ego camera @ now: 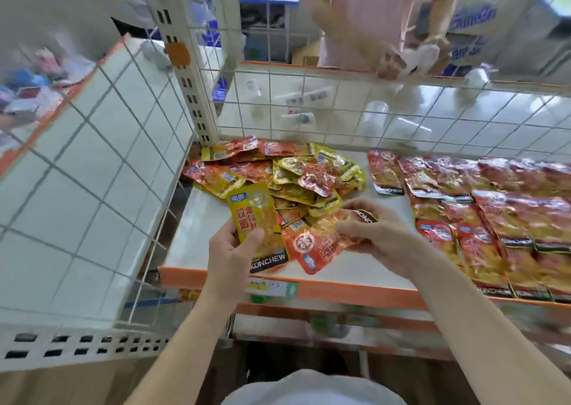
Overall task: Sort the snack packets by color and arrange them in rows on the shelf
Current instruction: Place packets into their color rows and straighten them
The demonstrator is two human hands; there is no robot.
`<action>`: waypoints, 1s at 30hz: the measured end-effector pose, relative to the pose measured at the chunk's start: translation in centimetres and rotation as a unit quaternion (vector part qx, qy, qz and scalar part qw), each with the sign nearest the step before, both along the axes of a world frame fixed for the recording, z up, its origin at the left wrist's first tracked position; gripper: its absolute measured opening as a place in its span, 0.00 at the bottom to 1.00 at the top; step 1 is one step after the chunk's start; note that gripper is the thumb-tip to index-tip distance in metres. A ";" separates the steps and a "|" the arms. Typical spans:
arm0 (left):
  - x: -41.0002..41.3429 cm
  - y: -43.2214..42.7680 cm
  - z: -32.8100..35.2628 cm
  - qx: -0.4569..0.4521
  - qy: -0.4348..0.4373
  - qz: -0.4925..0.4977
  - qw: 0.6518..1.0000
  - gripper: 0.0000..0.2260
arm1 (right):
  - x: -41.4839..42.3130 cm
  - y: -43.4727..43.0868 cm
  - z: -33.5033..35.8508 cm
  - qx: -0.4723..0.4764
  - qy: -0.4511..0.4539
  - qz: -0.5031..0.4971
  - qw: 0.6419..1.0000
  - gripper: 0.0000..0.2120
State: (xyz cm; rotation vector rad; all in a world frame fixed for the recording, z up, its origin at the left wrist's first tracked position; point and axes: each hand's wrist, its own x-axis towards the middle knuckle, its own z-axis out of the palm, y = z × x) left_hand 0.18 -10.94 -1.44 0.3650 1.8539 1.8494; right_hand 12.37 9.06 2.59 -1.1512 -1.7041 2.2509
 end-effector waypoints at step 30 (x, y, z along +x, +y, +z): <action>9.9 12.5 -0.2 -0.094 0.085 -0.074 0.989 0.02 | 10.9 8.0 -3.0 0.272 -0.006 -0.111 0.956 0.10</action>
